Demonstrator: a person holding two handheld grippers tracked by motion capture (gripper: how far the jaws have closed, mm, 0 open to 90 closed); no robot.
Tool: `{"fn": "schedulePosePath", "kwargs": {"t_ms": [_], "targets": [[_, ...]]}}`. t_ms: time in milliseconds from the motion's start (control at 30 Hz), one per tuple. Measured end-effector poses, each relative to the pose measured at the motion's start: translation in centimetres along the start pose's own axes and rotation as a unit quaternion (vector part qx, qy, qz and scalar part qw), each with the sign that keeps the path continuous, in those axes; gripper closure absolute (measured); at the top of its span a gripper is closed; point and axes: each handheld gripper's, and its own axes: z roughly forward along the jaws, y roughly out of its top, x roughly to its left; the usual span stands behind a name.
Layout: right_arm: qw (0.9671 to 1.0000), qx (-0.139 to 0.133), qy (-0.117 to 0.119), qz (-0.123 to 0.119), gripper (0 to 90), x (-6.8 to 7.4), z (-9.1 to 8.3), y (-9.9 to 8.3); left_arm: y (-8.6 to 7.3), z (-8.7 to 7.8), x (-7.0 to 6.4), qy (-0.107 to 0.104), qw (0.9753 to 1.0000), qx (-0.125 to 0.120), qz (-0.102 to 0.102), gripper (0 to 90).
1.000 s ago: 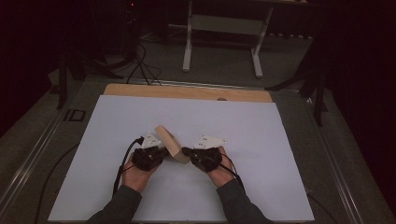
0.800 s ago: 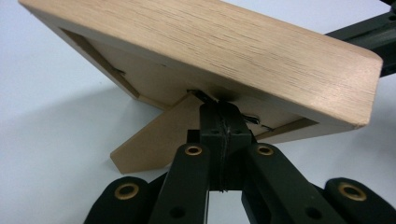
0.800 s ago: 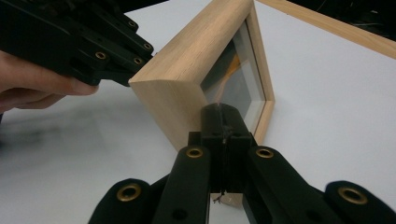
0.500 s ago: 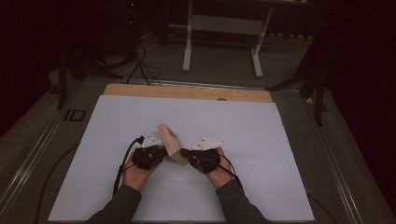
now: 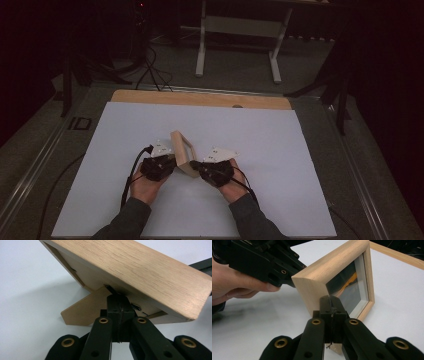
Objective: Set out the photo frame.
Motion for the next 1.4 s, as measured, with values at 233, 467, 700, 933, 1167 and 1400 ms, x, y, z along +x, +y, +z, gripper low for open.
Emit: {"fn": "schedulePosePath", "kwargs": {"t_ms": [233, 467, 700, 933, 1167, 1400], "targets": [[1.0, -0.002, 0.002, 0.004, 89.8, 0.1, 0.1, 0.0, 0.0, 0.0, 0.1, 0.0, 1.0, 0.0, 0.0, 89.6], [1.0, -0.004, 0.003, 0.0, 89.7, 0.2, 0.1, 0.0, -0.1, 0.0, 0.1, 0.003, 1.0, -0.001, 0.006, 89.4], [0.9999, -0.005, -0.014, -0.006, 86.0, 0.1, -0.2, 0.1, -0.3, -0.3, 0.4, 0.012, 0.9999, -0.004, 0.004, 86.1], [0.9996, -0.013, -0.025, 0.008, 76.0, -0.8, -0.9, 0.1, -0.5, -1.5, 1.3, 0.021, 0.9995, -0.021, -0.013, 79.9], [0.9994, -0.015, -0.029, 0.013, 64.2, -1.3, -1.2, 0.0, -0.3, -2.4, 1.0, 0.034, 0.9988, -0.032, -0.016, 68.5], [0.9991, -0.013, -0.037, 0.018, 61.0, -1.6, -1.4, -0.1, -0.3, -3.0, 1.3, 0.031, 0.9984, -0.038, -0.028, 59.9]]}}
